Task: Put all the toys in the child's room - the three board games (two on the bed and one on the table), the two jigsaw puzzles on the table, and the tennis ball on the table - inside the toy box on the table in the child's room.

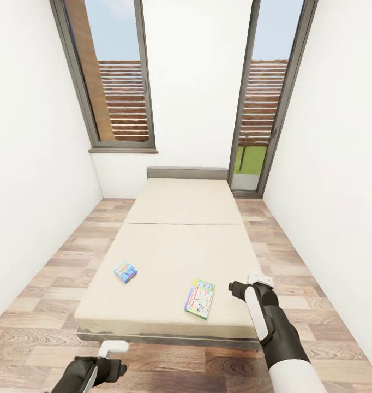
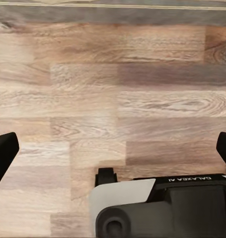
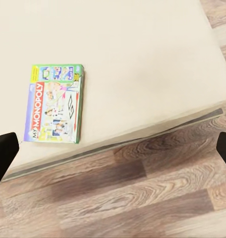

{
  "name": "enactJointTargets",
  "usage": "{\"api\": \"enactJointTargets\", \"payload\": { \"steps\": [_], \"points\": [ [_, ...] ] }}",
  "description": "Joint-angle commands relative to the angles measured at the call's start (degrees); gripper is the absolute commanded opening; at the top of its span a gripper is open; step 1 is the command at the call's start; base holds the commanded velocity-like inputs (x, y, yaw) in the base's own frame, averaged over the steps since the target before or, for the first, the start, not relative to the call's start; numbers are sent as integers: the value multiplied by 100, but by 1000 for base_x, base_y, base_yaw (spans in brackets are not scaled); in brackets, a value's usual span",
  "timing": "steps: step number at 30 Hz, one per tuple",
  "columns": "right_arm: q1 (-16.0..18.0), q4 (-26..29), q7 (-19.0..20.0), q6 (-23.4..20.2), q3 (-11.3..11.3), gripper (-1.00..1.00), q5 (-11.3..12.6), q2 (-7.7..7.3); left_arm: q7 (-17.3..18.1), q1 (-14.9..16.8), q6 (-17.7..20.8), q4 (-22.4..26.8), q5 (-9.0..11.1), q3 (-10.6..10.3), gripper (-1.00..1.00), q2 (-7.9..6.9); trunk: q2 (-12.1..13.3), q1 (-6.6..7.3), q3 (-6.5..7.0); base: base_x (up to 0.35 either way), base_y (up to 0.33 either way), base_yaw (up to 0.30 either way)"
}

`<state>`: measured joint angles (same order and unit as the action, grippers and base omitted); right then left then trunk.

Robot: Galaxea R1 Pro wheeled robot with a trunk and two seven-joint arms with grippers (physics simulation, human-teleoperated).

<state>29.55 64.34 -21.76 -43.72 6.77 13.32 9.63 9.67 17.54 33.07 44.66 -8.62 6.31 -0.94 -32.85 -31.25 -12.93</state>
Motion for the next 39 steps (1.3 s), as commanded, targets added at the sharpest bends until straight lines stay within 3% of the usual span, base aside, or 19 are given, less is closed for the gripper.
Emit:
{"api": "enactJointTargets", "payload": {
  "steps": [1,4,8,16,39],
  "points": [
    [14,12,-47,-29,4,100,62,14,52,4,-228,-210,-52,188,100,-5,-9,-2,-10,0,0,0],
    [231,-9,-62,-99,-1,100,89,37,46,4,-647,-601,-55,476,100,5,-9,-2,-10,0,0,0],
    [581,-182,-77,-423,-11,100,102,37,45,4,-821,-765,-75,582,100,20,-9,-2,-10,0,0,0],
    [733,-768,4,-675,-16,100,95,37,44,4,-1182,-1054,-78,613,100,31,-9,-2,-10,60,0,0],
    [719,-765,63,-665,-27,100,111,37,44,4,-1271,-1261,-118,609,100,128,-9,-2,-10,144,0,0]
  ]
}}
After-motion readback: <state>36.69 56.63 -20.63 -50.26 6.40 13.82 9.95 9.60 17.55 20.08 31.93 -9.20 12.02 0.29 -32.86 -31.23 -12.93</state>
